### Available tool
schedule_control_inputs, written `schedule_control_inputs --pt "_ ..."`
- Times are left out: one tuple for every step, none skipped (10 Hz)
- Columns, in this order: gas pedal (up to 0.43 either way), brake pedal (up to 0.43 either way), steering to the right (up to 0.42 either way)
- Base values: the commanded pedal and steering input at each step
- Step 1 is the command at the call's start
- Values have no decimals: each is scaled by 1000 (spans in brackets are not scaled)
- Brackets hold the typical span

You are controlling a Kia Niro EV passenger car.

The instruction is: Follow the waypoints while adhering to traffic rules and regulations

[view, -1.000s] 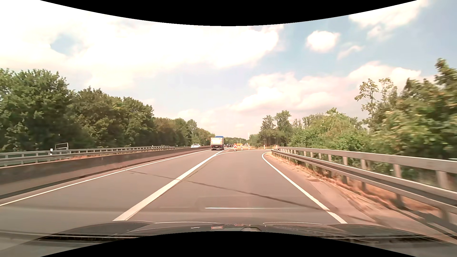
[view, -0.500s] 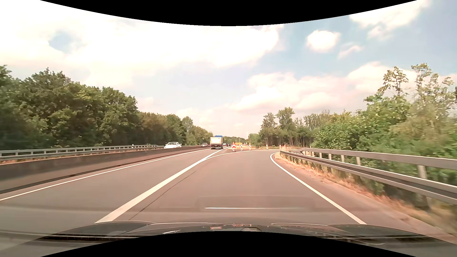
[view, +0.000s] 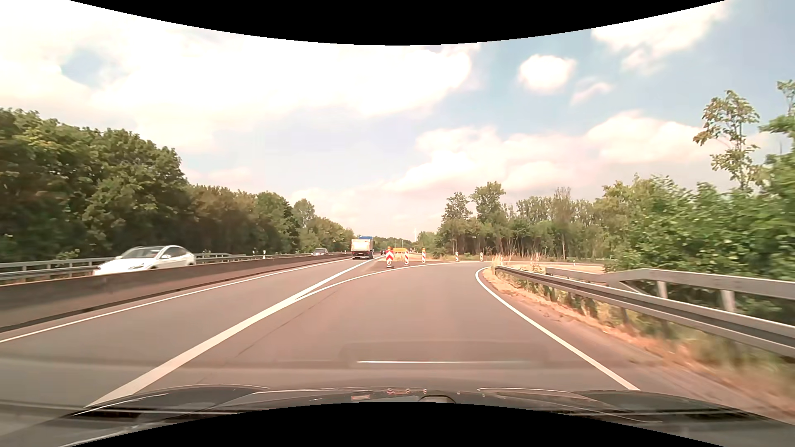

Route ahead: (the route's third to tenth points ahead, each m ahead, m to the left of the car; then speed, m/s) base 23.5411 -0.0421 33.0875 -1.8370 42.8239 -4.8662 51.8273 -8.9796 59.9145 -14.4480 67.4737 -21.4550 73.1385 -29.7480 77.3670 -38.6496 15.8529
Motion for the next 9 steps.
schedule_control_inputs --pt "79 0 30" --pt "79 0 34" --pt "79 0 36" --pt "79 0 37" --pt "79 0 38" --pt "79 0 38" --pt "79 0 38" --pt "79 0 38" --pt "79 0 39"
